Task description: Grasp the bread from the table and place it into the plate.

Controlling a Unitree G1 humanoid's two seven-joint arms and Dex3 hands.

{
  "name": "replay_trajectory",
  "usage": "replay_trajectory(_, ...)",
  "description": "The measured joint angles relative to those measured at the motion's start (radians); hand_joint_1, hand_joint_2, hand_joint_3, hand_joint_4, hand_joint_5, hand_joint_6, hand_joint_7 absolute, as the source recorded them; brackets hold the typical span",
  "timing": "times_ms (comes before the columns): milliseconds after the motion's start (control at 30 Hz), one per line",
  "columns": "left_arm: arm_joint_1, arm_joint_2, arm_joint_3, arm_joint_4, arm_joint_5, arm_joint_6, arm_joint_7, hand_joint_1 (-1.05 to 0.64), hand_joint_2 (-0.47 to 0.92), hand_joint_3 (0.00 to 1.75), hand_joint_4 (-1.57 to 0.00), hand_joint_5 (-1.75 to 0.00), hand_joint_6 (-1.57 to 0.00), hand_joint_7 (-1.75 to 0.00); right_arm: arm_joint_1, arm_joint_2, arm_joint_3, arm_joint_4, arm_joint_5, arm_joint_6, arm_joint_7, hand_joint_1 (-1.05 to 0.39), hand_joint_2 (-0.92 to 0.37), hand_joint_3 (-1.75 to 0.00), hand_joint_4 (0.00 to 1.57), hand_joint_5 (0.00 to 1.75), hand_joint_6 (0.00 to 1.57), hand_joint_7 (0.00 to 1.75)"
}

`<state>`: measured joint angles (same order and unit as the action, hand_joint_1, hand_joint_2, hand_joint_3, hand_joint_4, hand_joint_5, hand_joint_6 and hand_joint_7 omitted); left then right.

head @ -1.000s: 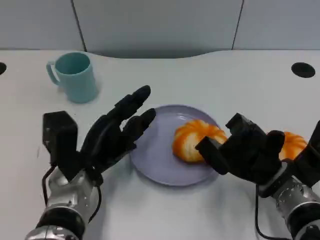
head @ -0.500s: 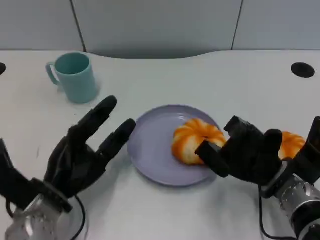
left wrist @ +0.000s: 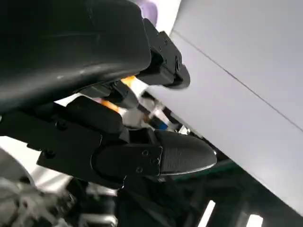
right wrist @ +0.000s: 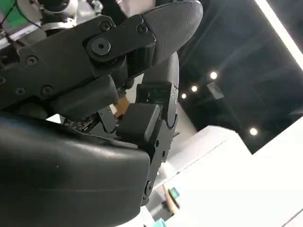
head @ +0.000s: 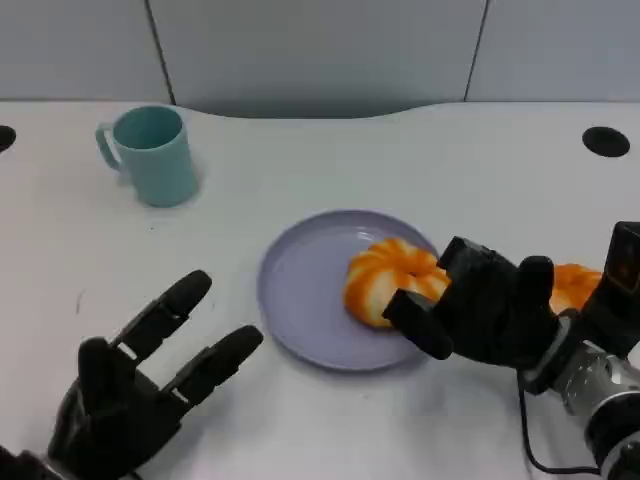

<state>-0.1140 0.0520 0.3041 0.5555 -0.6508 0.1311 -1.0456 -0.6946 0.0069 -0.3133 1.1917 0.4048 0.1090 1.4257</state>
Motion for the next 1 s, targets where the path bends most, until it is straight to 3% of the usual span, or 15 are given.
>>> replay_trajectory(67,-0.001,0.001,0.000,0.054,0.025,-0.054,-0.008,-0.88,0.92,0.38,-0.70,-0.62,-0.76,-0.07,0.000,-0.012,0.000,0.000,-0.001,-0.024,0.003,-0.68,-0.91,-0.15,0.73,1.60,1.08,0.51)
replay_trajectory(167,-0.009,0.000,0.000,0.089,0.036,-0.096,-0.017,-0.88,0.92,0.40,-0.68,-0.69,-0.78,-0.05,0.000,-0.014,-0.001,0.003,-0.001,-0.097,0.032,-0.72,-0.92,-0.26,0.70,1.54,0.98,0.57)
replay_trajectory(267,-0.031,0.000,0.000,0.111,0.045,-0.153,-0.031,-0.88,0.92,0.40,-0.68,-0.72,-0.80,-0.05,0.000,-0.009,-0.016,0.022,0.002,-0.149,0.064,-0.73,-0.92,-0.24,0.69,1.50,0.96,0.50)
replay_trajectory(367,-0.038,0.000,0.000,0.130,0.049,-0.184,-0.041,-0.87,0.92,0.40,-0.67,-0.73,-0.80,-0.05,0.000,-0.007,-0.027,0.051,0.006,-0.143,0.105,-0.70,-0.92,-0.19,0.64,1.53,0.96,0.34)
replay_trajectory(567,-0.038,-0.002,0.000,0.140,0.053,-0.191,-0.052,-0.88,0.92,0.39,-0.68,-0.76,-0.83,-0.06,-0.001,-0.005,-0.050,0.068,0.010,-0.131,0.152,-0.67,-0.92,-0.22,0.69,1.55,1.08,0.24)
replay_trajectory(700,-0.036,-0.002,0.000,0.130,0.061,-0.192,-0.051,-0.88,0.92,0.38,-0.67,-0.77,-0.83,-0.05,0.000,0.012,-0.068,0.066,0.014,-0.146,0.093,-0.63,-0.92,-0.15,0.88,1.51,1.26,0.29)
replay_trajectory(800,-0.036,-0.002,0.000,0.129,0.061,-0.191,-0.052,-0.87,0.92,0.39,-0.66,-0.79,-0.83,-0.05,0.011,0.036,-0.090,0.047,0.028,-0.141,0.028,-0.60,-0.92,-0.13,0.91,1.48,1.23,0.27)
replay_trajectory(1000,-0.035,-0.001,0.005,0.130,0.061,-0.197,-0.052,-0.87,0.92,0.37,-0.65,-0.85,-0.84,-0.04,0.034,0.060,-0.102,0.035,0.048,-0.133,0.019,-0.61,-0.92,-0.12,0.90,1.46,1.25,0.29)
